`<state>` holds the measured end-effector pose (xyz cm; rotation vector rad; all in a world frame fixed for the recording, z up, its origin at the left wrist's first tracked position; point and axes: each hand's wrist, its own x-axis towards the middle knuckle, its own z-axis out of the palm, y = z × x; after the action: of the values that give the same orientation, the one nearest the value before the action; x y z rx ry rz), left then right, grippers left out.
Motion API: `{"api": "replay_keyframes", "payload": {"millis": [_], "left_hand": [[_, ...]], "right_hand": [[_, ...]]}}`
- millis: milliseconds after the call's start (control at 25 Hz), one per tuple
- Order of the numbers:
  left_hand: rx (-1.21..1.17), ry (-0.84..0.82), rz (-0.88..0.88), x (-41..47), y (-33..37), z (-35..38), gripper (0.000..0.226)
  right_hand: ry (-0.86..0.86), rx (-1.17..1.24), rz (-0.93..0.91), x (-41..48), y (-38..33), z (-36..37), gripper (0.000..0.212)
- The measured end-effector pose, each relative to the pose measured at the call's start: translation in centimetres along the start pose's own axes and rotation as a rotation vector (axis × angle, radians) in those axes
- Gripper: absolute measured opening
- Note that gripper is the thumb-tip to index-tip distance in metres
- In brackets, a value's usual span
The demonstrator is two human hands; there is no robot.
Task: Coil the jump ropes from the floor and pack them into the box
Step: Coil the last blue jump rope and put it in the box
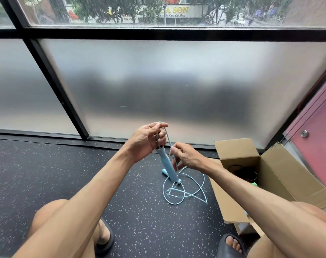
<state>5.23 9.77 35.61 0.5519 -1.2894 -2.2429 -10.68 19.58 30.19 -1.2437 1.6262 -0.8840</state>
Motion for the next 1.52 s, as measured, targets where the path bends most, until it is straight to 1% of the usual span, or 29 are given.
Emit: {"api": "replay_keyframes", "payload": {"millis": [160, 280, 400, 480, 600, 680, 800, 920, 1040, 1160, 1200, 1360, 1440, 1520], "left_hand": [[-0.077, 0.163, 0.252, 0.7, -0.3, -0.1, 0.023], [-0.073, 0.288, 0.387, 1.1, -0.6, -0.6, 0.023], [-0.083, 0.414, 0.454, 1.5, -0.4, -1.2, 0.02], [-0.056, 0.477, 0.469, 1.7, -0.2, -1.4, 0.018], [0.12, 0.518, 0.499, 2.0, -0.3, -1.6, 0.019], [0.291, 0.496, 0.514, 2.2, -0.6, -1.9, 0.02], [0.541, 0.455, 0.485, 2.4, -1.3, -2.5, 0.021], [0.689, 0.377, 0.425, 2.1, -2.2, -2.4, 0.021], [0.744, 0.231, 0.272, 1.5, -2.7, -1.6, 0.022], [0.769, 0.043, 0.066, 1.1, -2.8, -0.9, 0.035], [0.746, 0.002, 0.018, 1.0, -2.8, -0.8, 0.039], [0.465, -0.091, -0.128, 0.7, -1.9, -0.4, 0.043], [0.355, -0.137, -0.15, 0.6, -1.4, -0.3, 0.041], [0.224, -0.173, -0.123, 0.5, -1.0, -0.1, 0.036]], "right_hand": [[-0.035, -0.022, 0.011, -0.4, 0.1, -0.1, 0.01], [-0.036, -0.108, 0.03, -0.5, 0.7, -0.2, 0.013], [-0.034, -0.268, 0.035, -1.0, 1.2, -0.1, 0.014], [-0.036, -0.275, -0.001, -1.3, 1.0, 0.1, 0.01], [-0.047, -0.307, -0.12, -1.7, -0.3, 0.4, 0.011], [-0.008, -0.367, -0.212, -2.0, -1.4, 0.3, 0.015], [0.122, -0.421, -0.373, -2.2, -2.6, -0.3, 0.019], [0.211, -0.431, -0.508, -1.9, -3.1, -1.1, 0.017], [0.3, -0.433, -0.562, -1.8, -3.5, -1.7, 0.014], [0.371, -0.405, -0.539, -1.6, -3.4, -2.4, 0.012], [0.382, -0.4, -0.525, -1.4, -3.2, -2.6, 0.012], [0.426, -0.362, -0.459, -0.7, -2.6, -3.3, 0.016], [0.422, -0.339, -0.396, -0.5, -2.1, -3.3, 0.022], [0.369, -0.28, -0.321, -0.3, -1.7, -3.0, 0.027]]}}
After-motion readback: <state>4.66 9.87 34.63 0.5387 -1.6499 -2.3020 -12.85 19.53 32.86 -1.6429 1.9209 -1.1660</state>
